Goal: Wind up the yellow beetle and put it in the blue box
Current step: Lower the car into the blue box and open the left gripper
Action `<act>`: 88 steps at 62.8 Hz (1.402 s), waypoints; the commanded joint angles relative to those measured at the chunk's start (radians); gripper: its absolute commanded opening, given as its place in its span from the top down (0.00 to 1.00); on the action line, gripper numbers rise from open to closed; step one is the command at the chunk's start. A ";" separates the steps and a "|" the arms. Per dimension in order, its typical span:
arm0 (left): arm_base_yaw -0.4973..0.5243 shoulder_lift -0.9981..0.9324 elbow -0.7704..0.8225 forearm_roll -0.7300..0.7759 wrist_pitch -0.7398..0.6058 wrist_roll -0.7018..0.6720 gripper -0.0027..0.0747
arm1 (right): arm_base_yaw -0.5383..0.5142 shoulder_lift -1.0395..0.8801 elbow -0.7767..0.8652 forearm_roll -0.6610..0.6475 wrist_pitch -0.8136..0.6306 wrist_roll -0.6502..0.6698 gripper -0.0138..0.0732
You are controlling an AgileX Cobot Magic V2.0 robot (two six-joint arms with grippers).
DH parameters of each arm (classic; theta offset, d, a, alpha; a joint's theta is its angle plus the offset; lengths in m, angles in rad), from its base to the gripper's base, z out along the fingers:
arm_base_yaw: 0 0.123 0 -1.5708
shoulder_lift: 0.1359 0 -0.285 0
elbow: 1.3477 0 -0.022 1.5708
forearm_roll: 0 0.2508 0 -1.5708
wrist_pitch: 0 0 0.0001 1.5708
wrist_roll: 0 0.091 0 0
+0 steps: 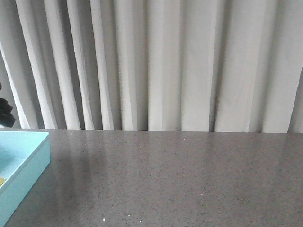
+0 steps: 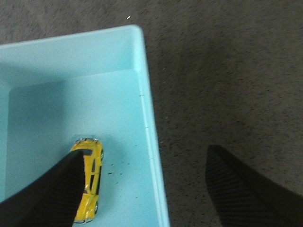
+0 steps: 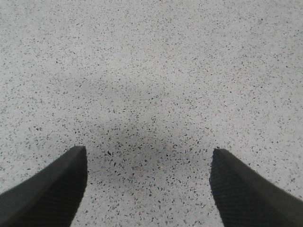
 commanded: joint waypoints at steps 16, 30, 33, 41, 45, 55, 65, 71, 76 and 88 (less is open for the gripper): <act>-0.202 -0.224 0.173 0.169 -0.023 -0.111 0.29 | -0.002 -0.007 -0.026 0.000 -0.054 -0.005 0.24; -0.214 -0.400 0.498 0.168 -0.192 -0.174 0.29 | -0.002 -0.007 -0.026 0.000 -0.054 -0.005 0.24; -0.215 -0.454 0.582 0.171 -0.228 -0.174 0.29 | -0.002 -0.007 -0.026 0.000 -0.054 -0.005 0.24; -0.215 -0.576 0.792 0.172 -0.320 -0.174 0.29 | -0.002 -0.007 -0.026 0.000 -0.055 -0.005 0.24; -0.215 -0.647 0.892 0.172 -0.371 -0.181 0.29 | -0.002 -0.007 -0.026 0.000 -0.055 -0.005 0.24; -0.215 -0.820 1.101 0.172 -0.499 -0.196 0.29 | -0.002 -0.007 -0.026 0.000 -0.055 -0.005 0.24; -0.215 -0.995 1.274 0.172 -0.633 -0.209 0.29 | -0.002 -0.007 -0.026 0.000 -0.054 -0.005 0.24; -0.215 -1.074 1.355 0.166 -0.693 -0.209 0.31 | -0.002 -0.007 -0.026 0.000 -0.046 -0.005 0.24; -0.215 -1.124 1.401 0.164 -0.731 -0.209 0.36 | -0.002 -0.007 -0.026 0.000 -0.035 -0.005 0.27; -0.215 -1.172 1.457 0.163 -0.767 -0.239 0.60 | -0.002 -0.007 -0.026 0.006 -0.028 -0.004 0.47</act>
